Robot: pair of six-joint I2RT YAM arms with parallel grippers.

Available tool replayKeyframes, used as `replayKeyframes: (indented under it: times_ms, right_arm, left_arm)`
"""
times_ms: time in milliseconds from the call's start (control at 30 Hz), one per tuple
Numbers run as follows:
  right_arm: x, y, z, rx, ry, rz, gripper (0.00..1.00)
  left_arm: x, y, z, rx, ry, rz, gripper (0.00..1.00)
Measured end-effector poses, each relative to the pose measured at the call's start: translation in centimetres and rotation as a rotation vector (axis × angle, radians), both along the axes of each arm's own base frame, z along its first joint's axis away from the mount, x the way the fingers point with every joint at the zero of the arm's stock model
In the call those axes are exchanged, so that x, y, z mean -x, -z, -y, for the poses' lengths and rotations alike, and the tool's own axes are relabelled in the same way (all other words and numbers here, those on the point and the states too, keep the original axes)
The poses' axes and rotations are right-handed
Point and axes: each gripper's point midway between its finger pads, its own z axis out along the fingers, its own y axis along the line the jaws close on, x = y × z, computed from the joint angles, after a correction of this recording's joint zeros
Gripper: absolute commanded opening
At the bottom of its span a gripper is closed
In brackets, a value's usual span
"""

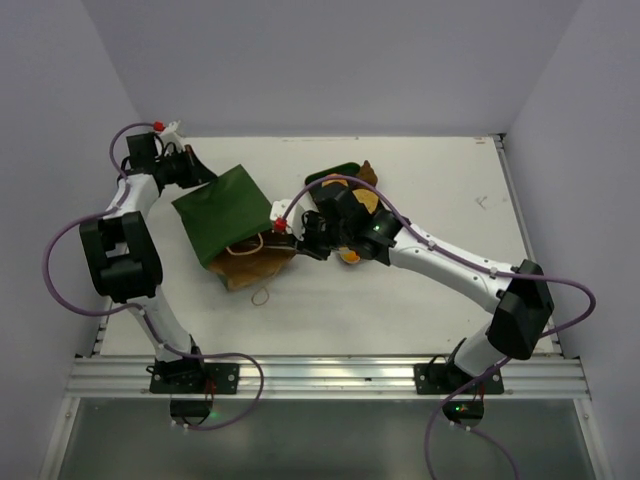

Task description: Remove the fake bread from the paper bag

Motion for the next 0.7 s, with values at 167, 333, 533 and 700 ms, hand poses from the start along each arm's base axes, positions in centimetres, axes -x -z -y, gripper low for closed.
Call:
replayKeyframes:
  times_ms: [167, 333, 533, 700]
  right_arm:
    - [-0.5, -0.7, -0.2, -0.025, 0.023, 0.005, 0.2]
    - [-1.2, -1.0, -0.2, -0.031, 0.055, 0.027, 0.2]
    - [-2.0, -1.4, -0.2, -0.04, 0.088, 0.054, 0.19]
    - [-2.6, -1.5, 0.1, -0.041, 0.116, 0.069, 0.19]
  left_arm:
    - [0.2, 0.5, 0.1, -0.005, 0.001, -0.022, 0.0]
    - [0.4, 0.6, 0.8, -0.008, 0.02, -0.027, 0.0]
    - [0.8, -3.3, 1.8, -0.003, 0.048, 0.062, 0.0]
    - [1.3, -8.5, 2.5, -0.009, 0.076, 0.191, 0.0]
